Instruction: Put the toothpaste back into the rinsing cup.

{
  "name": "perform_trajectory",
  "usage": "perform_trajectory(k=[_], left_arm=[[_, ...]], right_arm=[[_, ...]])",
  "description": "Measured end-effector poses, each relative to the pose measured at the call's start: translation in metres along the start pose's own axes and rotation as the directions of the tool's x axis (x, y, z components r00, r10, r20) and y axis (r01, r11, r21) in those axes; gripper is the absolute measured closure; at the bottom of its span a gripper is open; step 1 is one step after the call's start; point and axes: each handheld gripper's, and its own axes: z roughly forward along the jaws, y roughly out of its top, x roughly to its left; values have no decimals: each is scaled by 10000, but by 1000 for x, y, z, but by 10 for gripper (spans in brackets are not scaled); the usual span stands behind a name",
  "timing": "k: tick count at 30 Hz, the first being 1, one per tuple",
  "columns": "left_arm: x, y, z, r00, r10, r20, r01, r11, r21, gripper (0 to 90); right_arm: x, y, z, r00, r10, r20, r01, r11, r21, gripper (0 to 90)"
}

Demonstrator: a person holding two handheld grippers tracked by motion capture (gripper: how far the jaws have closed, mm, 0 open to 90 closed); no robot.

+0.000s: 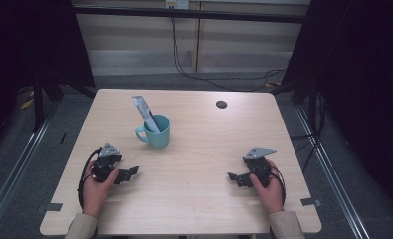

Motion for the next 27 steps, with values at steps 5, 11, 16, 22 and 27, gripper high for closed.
perform_trajectory(k=[5, 11, 16, 22, 27], left_arm=[[1, -4, -2, 9999, 88, -68, -88, 9999, -53, 157], [-1, -5, -2, 9977, 628, -274, -623, 9979, 198, 155], [-2, -5, -2, 9969, 728, -304, -719, 9970, 268, 149], [-2, -4, -1, 9964, 809, -258, -801, 9964, 294, 130], [-2, -4, -1, 9964, 806, -259, -799, 9964, 289, 130]], right_arm=[[0, 0, 0, 10000, -12, 1, 12, 10000, -4, 105], [0, 0, 0, 10000, -5, 0, 5, 10000, -1, 105], [0, 0, 0, 10000, -7, 1, 7, 10000, -5, 105], [0, 0, 0, 10000, -6, 1, 6, 10000, -1, 105], [0, 0, 0, 10000, 6, 1, -6, 10000, 13, 105]])
